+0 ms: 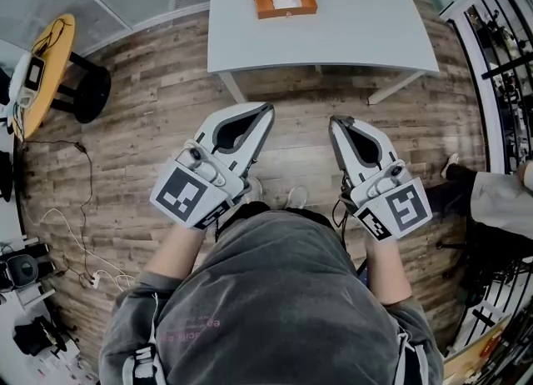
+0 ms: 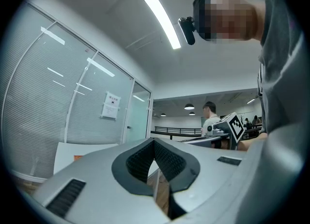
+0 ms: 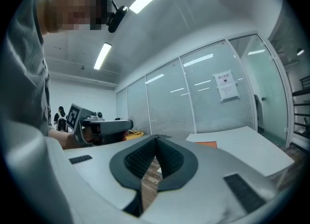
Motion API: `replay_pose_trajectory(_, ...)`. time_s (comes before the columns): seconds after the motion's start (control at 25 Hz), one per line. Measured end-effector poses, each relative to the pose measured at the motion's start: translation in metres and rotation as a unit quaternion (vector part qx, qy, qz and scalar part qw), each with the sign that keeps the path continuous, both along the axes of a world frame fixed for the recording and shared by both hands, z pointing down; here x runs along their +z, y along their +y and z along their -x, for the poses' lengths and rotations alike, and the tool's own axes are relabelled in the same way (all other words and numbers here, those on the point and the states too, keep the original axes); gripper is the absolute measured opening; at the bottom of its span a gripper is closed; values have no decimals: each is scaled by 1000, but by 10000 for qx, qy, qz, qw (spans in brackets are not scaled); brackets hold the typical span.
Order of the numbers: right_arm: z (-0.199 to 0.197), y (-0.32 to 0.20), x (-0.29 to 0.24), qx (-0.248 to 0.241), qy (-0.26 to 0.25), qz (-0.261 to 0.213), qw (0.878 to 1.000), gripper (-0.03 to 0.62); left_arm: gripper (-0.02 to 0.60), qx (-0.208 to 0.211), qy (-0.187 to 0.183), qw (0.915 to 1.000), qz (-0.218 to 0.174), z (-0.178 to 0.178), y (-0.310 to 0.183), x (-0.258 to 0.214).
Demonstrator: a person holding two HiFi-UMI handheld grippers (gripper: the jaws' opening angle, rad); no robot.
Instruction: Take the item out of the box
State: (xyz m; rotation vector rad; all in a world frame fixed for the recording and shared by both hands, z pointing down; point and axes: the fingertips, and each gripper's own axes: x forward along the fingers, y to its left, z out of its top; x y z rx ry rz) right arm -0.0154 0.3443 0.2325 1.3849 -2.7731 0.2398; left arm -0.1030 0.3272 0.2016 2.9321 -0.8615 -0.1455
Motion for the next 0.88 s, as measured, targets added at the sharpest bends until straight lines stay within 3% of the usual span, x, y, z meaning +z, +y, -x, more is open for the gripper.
replay_pose_trajectory(0.88, -101, -1, 0, -354, -100, -124, 9992, 5, 2, -265, -219, 9994, -69, -102, 4, 4)
